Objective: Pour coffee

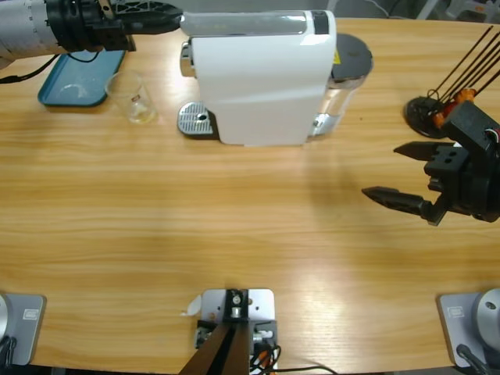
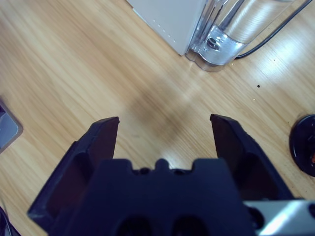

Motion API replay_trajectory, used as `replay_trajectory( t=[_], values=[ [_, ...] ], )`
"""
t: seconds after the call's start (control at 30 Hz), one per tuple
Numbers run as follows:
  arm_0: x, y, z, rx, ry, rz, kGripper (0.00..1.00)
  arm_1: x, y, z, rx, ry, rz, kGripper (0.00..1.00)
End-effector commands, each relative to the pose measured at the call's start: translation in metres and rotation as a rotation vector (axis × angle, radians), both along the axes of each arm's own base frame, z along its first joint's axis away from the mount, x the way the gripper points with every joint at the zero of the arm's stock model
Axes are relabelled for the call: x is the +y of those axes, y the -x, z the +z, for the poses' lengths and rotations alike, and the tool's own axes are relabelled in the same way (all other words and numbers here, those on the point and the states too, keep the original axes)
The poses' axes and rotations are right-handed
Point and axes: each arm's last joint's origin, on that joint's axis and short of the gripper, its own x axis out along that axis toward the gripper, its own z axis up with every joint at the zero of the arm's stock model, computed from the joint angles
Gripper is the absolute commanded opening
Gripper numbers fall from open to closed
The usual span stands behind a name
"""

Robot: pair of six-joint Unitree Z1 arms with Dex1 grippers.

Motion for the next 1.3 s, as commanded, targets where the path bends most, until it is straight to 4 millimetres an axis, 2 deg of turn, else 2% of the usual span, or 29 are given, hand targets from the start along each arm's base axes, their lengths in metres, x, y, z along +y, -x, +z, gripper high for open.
replay_trajectory(
  t=[0.03,0.23,0.43,0.73,0.93,1.1,1.3],
  values=[
    [-0.011,-0.009,-0.016,0.022,0.014,-0.007,0.0,-0.002,0.002,0.0,-0.004,0.007,-0.011,0.803],
    [-0.017,-0.008,-0.004,0.005,0.037,-0.017,0.0,-0.002,0.002,0.0,-0.004,0.007,-0.011,0.803],
    [-0.015,-0.002,0.019,-0.023,0.062,-0.013,0.0,-0.002,0.002,0.0,-0.004,0.007,-0.01,0.803],
    [-0.012,0.006,0.04,-0.053,0.083,0.006,0.0,-0.002,0.002,0.0,-0.005,0.007,-0.01,0.803],
    [-0.011,0.009,0.046,-0.06,0.09,0.007,0.0,-0.002,0.002,0.0,-0.005,0.006,-0.01,0.803],
    [-0.012,0.01,0.04,-0.052,0.083,0.006,0.0,-0.002,0.002,0.0,-0.006,0.006,-0.01,0.803],
    [-0.008,0.028,0.041,-0.135,0.055,0.049,0.0,-0.002,0.002,0.0,-0.005,0.006,-0.01,0.803]
  ],
)
